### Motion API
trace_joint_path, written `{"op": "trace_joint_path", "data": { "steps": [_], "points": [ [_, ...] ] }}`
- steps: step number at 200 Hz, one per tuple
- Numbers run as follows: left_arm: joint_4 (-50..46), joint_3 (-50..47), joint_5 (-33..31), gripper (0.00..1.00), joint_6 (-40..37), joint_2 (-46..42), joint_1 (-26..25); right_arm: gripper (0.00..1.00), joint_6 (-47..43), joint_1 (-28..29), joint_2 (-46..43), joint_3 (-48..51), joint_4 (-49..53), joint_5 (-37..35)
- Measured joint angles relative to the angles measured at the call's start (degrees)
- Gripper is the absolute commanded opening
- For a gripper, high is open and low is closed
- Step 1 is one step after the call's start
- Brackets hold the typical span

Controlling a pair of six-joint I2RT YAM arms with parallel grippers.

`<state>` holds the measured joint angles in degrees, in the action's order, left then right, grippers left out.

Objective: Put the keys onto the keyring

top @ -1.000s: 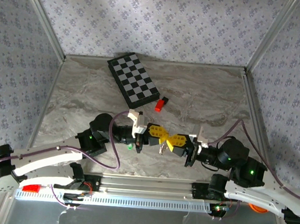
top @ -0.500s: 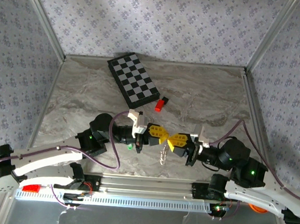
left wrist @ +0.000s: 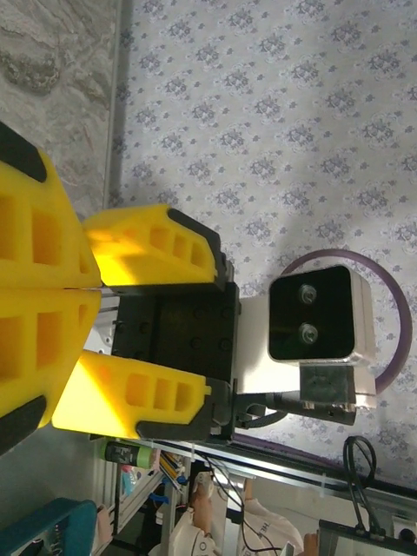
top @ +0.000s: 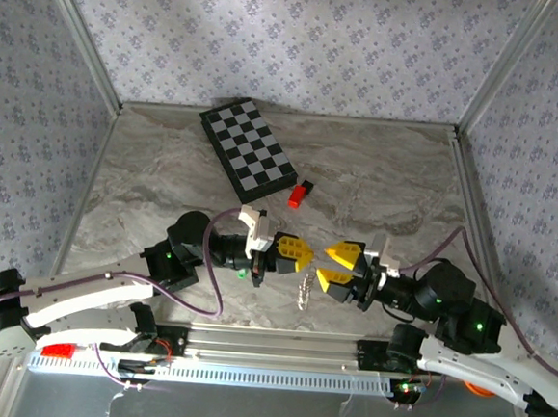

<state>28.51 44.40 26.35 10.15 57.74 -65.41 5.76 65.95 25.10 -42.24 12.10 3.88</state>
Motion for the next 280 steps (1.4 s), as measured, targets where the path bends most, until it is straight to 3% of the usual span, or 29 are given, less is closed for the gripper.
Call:
{"op": "trace_joint_path", "data": {
  "steps": [92,165,198,224,274,280],
  "points": [
    [-1.51,0.90,1.16,0.00,-0.07,0.02,-0.39,0.17,1.16,-0.92,1.86,-0.02,-0.92,3.06],
    [-1.86,1.66,1.55,0.00,-0.24,0.02,-0.48,0.21,1.31,-1.62,2.05,0.00,-2.51,5.35],
    [-1.88,1.68,1.55,0.00,-0.24,0.07,-0.72,0.13,1.33,-1.86,2.05,0.11,-2.99,6.47],
    [-1.92,1.68,1.55,0.00,-0.44,0.11,-0.72,0.00,1.60,-1.88,1.97,0.37,-3.39,6.93],
    [-2.75,1.75,1.62,0.00,-0.92,0.11,-0.72,0.00,1.97,-1.97,1.31,1.16,-3.72,7.45],
    [-3.17,1.84,1.46,0.04,-1.16,0.11,-0.72,0.00,1.95,-1.97,1.29,1.16,-3.45,7.28]
  ]
}}
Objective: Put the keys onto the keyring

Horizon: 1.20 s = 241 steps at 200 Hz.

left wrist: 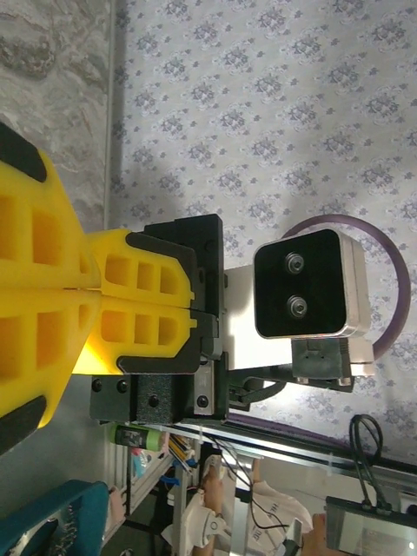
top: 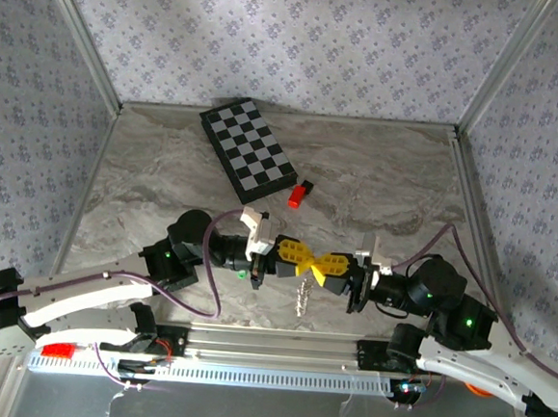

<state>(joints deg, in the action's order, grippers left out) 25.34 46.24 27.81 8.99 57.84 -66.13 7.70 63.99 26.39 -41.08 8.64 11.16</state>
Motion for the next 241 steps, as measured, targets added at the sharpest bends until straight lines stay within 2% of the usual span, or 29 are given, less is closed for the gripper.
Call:
{"op": "trace_joint_path", "data": {
  "steps": [26,42,53,70,135,180,241],
  "points": [
    [-5.40,1.60,-2.29,0.36,-2.69,-0.07,-0.20,0.00,-1.09,-0.24,0.83,-1.36,3.87,-1.60],
    [-10.36,3.23,-4.76,0.42,-4.22,-0.68,-0.42,0.00,-2.43,-0.44,3.72,-5.33,10.05,-3.52],
    [-14.27,4.48,-6.49,0.42,-5.90,-1.79,-0.42,0.00,-3.28,-0.55,6.54,-8.70,13.75,-4.79],
    [-20.41,6.84,-8.94,0.36,-8.04,-3.58,-0.42,0.00,-4.61,-0.55,10.69,-13.60,19.06,-7.04],
    [-37.31,13.25,-12.46,0.36,-13.49,-4.04,-0.42,0.00,-10.73,-0.63,22.32,-25.94,36.17,-11.87],
    [-41.90,13.35,-12.48,0.34,-14.16,-1.77,-0.42,0.00,-12.92,0.04,24.87,-29.79,40.22,-11.74],
    [-42.29,13.35,-12.44,0.31,-14.58,-1.14,-0.42,0.00,-14.27,2.16,26.93,-30.73,42.75,-10.75]
  ]
}}
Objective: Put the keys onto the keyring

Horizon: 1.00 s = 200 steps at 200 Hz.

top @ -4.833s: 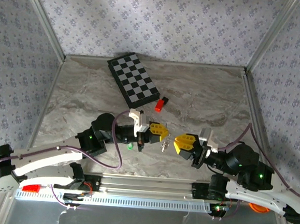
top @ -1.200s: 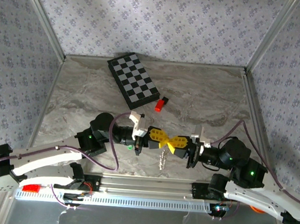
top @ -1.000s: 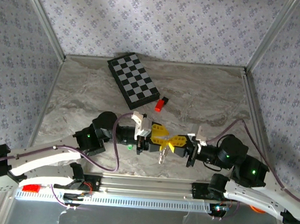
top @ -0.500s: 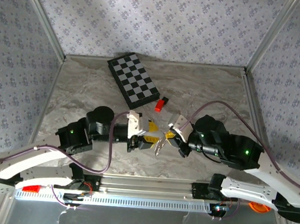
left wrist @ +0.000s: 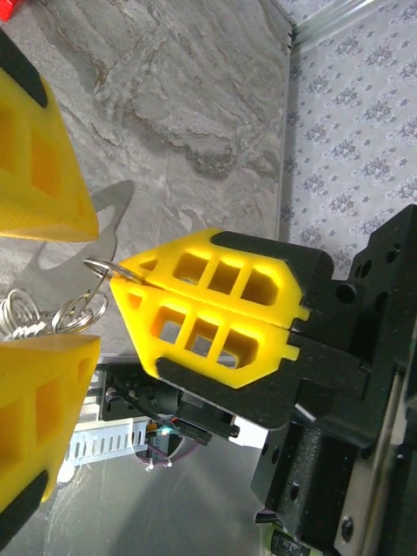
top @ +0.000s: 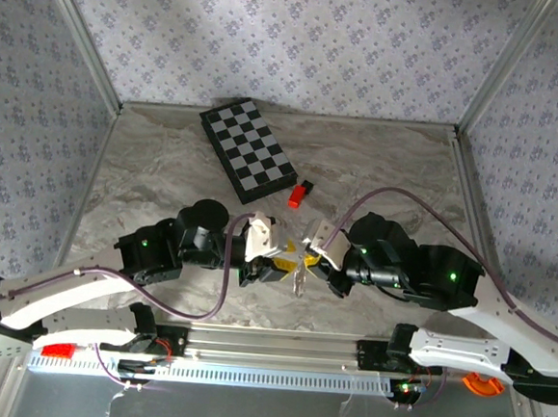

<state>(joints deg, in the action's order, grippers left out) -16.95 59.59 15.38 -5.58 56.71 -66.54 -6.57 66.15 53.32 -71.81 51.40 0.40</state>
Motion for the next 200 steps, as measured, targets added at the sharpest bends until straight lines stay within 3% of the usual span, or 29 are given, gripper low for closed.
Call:
{"op": "trace_joint_path", "data": {
  "steps": [83,110,153,163,182,200],
  "points": [
    [0.35,0.00,0.24,0.18,-0.66,2.99,0.00,0.00,-0.42,0.55,0.02,-0.02,0.28,1.53],
    [0.44,0.00,0.90,0.00,-1.03,3.28,0.00,0.00,-0.39,0.55,0.02,-0.04,0.48,1.42],
    [0.57,0.00,2.10,0.00,-1.05,3.48,0.00,0.00,-0.42,0.61,-0.20,-0.07,0.92,1.33],
    [0.83,-0.04,2.27,0.00,-1.01,3.41,0.00,0.10,-0.39,0.66,-0.42,-0.09,0.90,1.38],
    [3.54,-0.83,3.28,0.00,-0.33,2.97,0.00,0.39,0.13,0.66,-1.92,0.02,-0.26,1.70],
    [6.99,-2.56,4.26,0.00,0.74,1.97,0.00,0.56,0.46,0.92,-5.77,1.70,-4.50,1.99]
  ]
}}
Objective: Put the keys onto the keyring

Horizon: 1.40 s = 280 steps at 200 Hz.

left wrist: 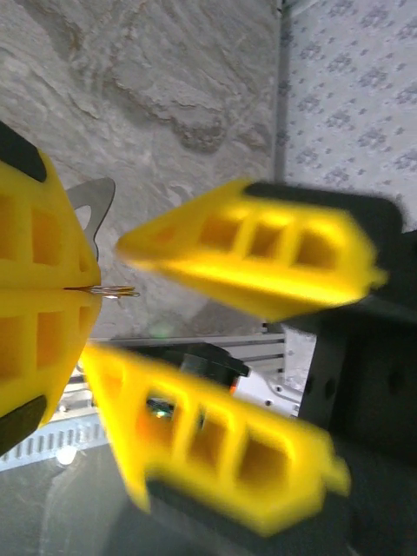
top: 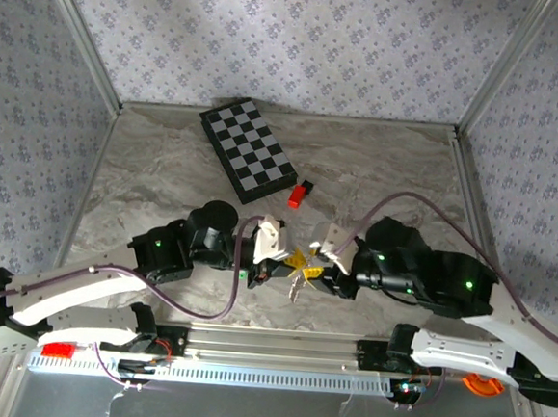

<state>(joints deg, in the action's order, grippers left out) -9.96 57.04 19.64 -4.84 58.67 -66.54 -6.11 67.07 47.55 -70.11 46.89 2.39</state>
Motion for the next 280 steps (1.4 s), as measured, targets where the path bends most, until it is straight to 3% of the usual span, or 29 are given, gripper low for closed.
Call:
{"op": "trace_joint_path", "data": {
  "steps": [24,118,256,280],
  "points": [
    [4.76,-2.80,1.38,0.00,1.70,-1.75,0.00,0.58,1.73,0.00,-7.32,5.16,-5.44,0.39],
    [22.49,-8.70,8.35,0.00,9.57,-4.39,0.00,0.37,3.74,0.00,-18.34,17.22,-20.33,2.64],
    [30.36,-10.40,9.53,0.00,13.38,-3.19,0.00,0.28,3.78,0.00,-18.99,21.35,-30.42,7.54],
    [30.82,-10.62,9.53,0.00,13.60,-2.95,0.00,0.22,3.80,0.00,-18.84,21.79,-31.30,7.54]
  ]
}}
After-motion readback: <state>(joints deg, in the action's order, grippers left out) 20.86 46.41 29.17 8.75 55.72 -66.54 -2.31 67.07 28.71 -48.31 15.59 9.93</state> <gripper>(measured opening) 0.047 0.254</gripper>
